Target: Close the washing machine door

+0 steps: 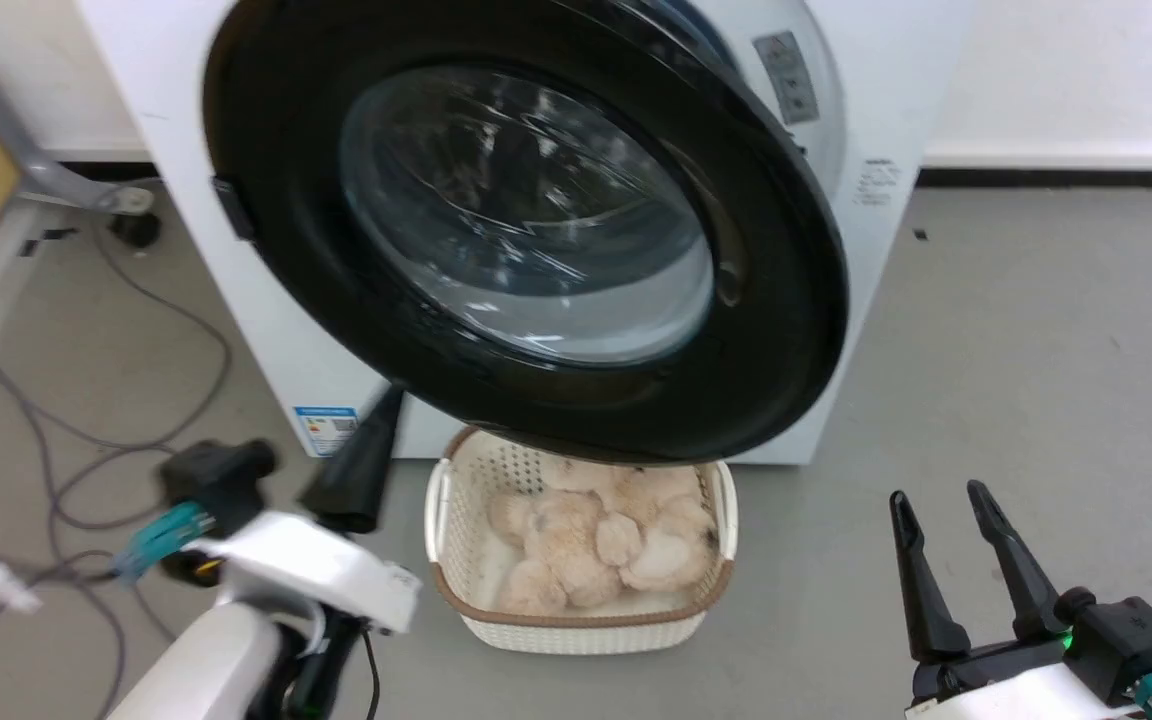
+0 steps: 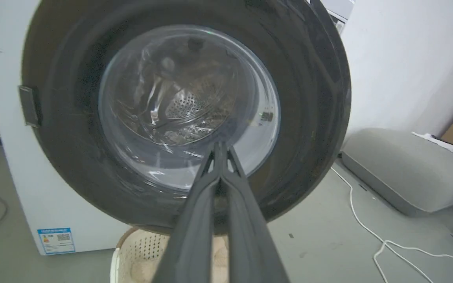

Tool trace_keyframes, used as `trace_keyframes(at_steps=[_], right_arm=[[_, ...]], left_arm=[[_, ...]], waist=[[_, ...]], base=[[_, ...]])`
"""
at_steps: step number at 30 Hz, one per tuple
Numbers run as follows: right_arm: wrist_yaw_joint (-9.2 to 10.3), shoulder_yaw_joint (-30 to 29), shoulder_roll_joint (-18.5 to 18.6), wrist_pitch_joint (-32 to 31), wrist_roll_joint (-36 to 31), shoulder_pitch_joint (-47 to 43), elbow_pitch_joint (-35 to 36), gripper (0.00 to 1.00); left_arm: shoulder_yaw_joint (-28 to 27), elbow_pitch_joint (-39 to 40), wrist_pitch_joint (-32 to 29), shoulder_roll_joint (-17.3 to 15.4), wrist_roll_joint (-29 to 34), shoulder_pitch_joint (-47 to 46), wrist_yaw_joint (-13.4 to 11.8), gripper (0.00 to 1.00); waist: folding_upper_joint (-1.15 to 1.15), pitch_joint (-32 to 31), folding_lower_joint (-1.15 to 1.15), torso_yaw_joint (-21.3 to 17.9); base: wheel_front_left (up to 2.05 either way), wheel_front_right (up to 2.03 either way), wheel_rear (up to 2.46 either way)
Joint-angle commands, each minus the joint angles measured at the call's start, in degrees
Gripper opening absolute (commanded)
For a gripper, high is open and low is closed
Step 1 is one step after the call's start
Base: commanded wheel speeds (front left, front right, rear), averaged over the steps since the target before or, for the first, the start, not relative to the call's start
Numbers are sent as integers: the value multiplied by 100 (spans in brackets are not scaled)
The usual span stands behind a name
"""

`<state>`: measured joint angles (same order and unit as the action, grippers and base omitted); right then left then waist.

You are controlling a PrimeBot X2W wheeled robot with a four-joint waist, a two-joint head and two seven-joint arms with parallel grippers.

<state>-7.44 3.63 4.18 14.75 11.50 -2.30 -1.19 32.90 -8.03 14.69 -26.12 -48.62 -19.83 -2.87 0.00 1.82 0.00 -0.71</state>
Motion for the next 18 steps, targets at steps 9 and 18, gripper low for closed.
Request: trace_keyframes(at_steps=[9, 18], right_arm=[[-5, 128, 115, 25, 6, -140, 12, 100], [-5, 157, 98, 25, 34, -195, -110, 100]], left_arm=[[-1582, 905, 29, 803, 1679, 1629, -297, 100], [-1654, 506, 30, 1196, 2542, 2160, 44, 100]], waist=[[0, -186, 0, 236], [0, -173, 0, 268]], base=[[0, 0, 0], [0, 0, 0]])
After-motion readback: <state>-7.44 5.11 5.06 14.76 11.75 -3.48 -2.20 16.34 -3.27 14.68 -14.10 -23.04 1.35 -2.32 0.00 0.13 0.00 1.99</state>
